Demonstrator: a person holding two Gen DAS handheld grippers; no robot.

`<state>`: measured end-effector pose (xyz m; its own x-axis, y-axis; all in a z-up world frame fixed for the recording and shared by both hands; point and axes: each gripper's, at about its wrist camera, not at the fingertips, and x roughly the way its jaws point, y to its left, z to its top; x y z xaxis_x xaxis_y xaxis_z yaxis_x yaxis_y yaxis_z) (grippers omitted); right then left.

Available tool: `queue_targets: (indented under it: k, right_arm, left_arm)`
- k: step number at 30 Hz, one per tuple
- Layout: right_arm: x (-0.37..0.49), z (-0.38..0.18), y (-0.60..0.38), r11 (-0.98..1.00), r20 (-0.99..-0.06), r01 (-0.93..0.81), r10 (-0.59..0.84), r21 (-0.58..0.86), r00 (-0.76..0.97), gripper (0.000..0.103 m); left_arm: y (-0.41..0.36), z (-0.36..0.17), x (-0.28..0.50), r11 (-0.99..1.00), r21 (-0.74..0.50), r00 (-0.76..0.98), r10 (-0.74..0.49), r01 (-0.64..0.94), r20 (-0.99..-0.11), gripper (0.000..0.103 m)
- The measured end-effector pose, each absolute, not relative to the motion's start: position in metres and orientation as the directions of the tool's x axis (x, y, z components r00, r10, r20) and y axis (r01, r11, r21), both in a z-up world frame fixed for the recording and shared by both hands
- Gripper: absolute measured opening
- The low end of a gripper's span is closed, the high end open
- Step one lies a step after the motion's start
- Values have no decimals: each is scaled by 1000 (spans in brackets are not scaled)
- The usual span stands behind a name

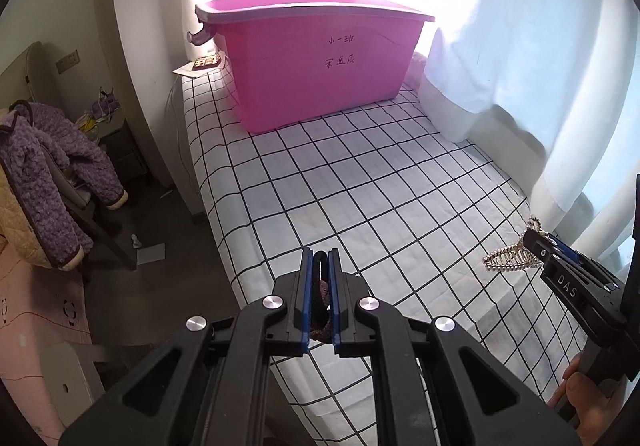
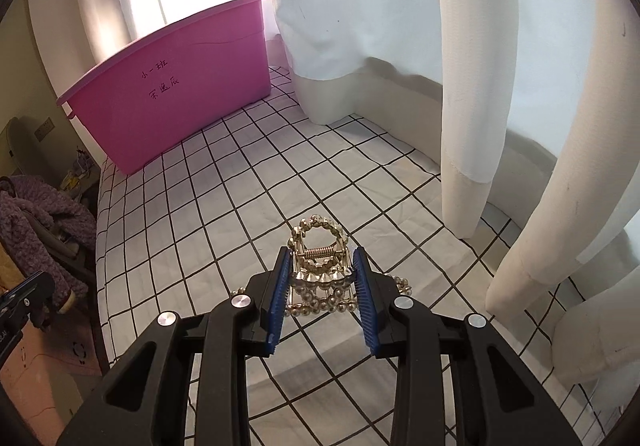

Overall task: Organize jewelry
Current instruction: 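Lift and carry the scrunchie and claw clip over the pink tub with both tools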

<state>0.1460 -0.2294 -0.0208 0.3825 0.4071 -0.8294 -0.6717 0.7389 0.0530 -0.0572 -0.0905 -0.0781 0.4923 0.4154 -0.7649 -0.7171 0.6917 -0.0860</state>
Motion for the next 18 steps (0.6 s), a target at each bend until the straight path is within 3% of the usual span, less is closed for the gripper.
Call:
queue_targets:
  k: [7,18]
  right_arm:
    - [125,27,-222,782,-799,-622,402,45,447,30]
    - [117,93,-177,783,-734,-618,457,65,502,30]
  left_arm:
    - [-65,-43,-68,769,-135,574,336,-625,-747,8]
    - [-12,25,-66,816,-154,668,332,-558,-666,8]
